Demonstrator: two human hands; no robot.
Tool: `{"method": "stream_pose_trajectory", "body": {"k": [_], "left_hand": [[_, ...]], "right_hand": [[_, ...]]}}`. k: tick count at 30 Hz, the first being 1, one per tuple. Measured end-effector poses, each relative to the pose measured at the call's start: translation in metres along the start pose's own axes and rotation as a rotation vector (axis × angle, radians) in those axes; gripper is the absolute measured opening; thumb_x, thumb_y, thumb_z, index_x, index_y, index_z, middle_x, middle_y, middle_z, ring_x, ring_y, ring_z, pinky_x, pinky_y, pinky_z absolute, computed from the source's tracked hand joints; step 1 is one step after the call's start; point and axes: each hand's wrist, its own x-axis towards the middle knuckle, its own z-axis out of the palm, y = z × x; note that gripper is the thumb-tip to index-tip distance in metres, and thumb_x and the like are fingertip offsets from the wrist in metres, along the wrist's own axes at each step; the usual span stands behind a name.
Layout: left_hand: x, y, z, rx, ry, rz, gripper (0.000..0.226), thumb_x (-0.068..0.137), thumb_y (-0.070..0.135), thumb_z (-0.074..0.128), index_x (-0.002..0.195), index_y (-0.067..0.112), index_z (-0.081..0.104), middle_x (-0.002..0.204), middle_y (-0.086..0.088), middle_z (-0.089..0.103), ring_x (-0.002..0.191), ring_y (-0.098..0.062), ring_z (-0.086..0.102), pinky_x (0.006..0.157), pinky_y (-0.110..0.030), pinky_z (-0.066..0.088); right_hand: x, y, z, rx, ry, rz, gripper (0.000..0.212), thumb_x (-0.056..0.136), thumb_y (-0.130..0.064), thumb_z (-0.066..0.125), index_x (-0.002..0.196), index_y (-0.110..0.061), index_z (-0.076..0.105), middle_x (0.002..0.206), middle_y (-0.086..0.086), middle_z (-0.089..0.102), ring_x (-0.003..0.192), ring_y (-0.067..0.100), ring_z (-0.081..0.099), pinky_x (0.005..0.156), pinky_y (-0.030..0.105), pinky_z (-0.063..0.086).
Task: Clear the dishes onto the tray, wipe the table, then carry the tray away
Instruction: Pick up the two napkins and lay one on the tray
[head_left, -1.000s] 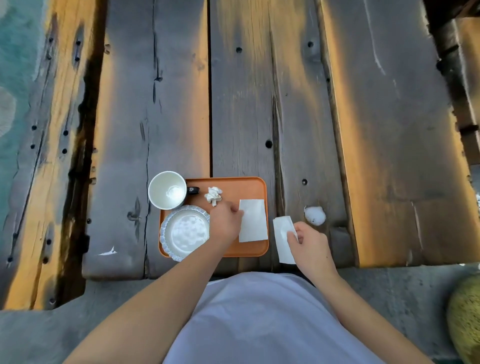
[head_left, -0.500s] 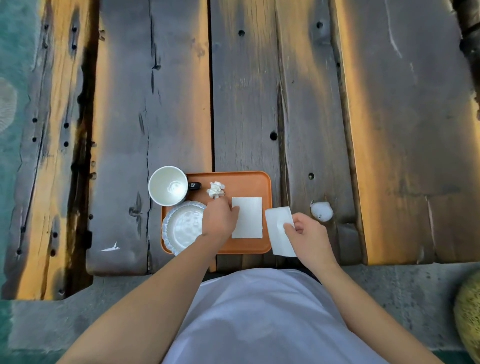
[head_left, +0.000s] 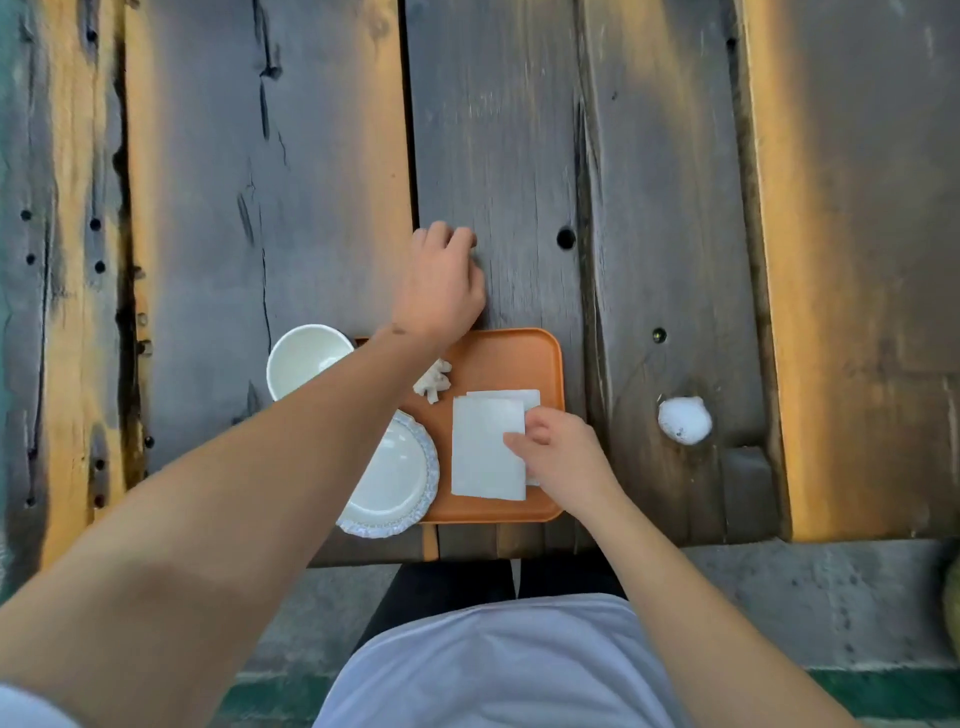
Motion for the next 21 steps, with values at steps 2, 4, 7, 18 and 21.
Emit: {"method": "stream_pose_trajectory", "body": {"k": [2, 4, 7, 18, 21], "left_hand": [[0.013, -0.001, 0.007, 0.072, 0.016, 0.060, 0.033, 0.089, 0.018, 0.047, 0.114, 0.004, 0.062, 0.117, -0.017, 0.058, 0.109, -0.038, 0.053, 0.090, -0.047, 0.046], [0.024, 0.000, 0.015, 0.115, 0.039, 0.107, 0.037, 0.086, 0.020, 0.047, 0.117, 0.006, 0.061, 0.123, -0.015, 0.058, 0.116, -0.037, 0.053, 0.090, -0.045, 0.046], [0.034, 0.000, 0.028, 0.141, 0.072, 0.143, 0.044, 0.088, 0.023, 0.045, 0.128, 0.009, 0.058, 0.139, -0.015, 0.054, 0.134, -0.036, 0.047, 0.105, -0.045, 0.041], [0.049, -0.011, 0.048, 0.187, 0.196, 0.177, 0.052, 0.092, 0.027, 0.043, 0.142, 0.017, 0.054, 0.156, -0.013, 0.043, 0.148, -0.033, 0.034, 0.121, -0.047, 0.025], [0.050, -0.012, 0.049, 0.193, 0.203, 0.183, 0.052, 0.091, 0.028, 0.044, 0.141, 0.018, 0.054, 0.156, -0.012, 0.043, 0.149, -0.032, 0.034, 0.121, -0.047, 0.025]], "right_hand": [[0.004, 0.008, 0.004, -0.279, 0.152, -0.088, 0.019, 0.094, -0.031, 0.060, 0.078, -0.022, 0.056, 0.074, -0.005, 0.063, 0.071, 0.015, 0.063, 0.063, 0.033, 0.055], [0.006, 0.012, 0.005, -0.443, 0.256, -0.157, 0.015, 0.093, -0.034, 0.060, 0.084, -0.021, 0.059, 0.072, -0.007, 0.062, 0.067, 0.017, 0.062, 0.067, 0.036, 0.056], [0.005, 0.013, 0.004, -0.478, 0.312, -0.200, 0.014, 0.093, -0.037, 0.062, 0.093, -0.023, 0.063, 0.082, -0.009, 0.065, 0.072, 0.013, 0.064, 0.067, 0.032, 0.057], [0.009, 0.018, 0.003, -0.471, 0.387, -0.163, 0.015, 0.092, -0.040, 0.063, 0.096, -0.026, 0.060, 0.078, -0.010, 0.059, 0.062, 0.007, 0.057, 0.060, 0.025, 0.054], [0.013, 0.018, 0.012, -0.507, 0.464, -0.198, 0.022, 0.090, -0.042, 0.065, 0.102, -0.024, 0.065, 0.088, -0.007, 0.063, 0.071, 0.009, 0.060, 0.062, 0.022, 0.052]]}}
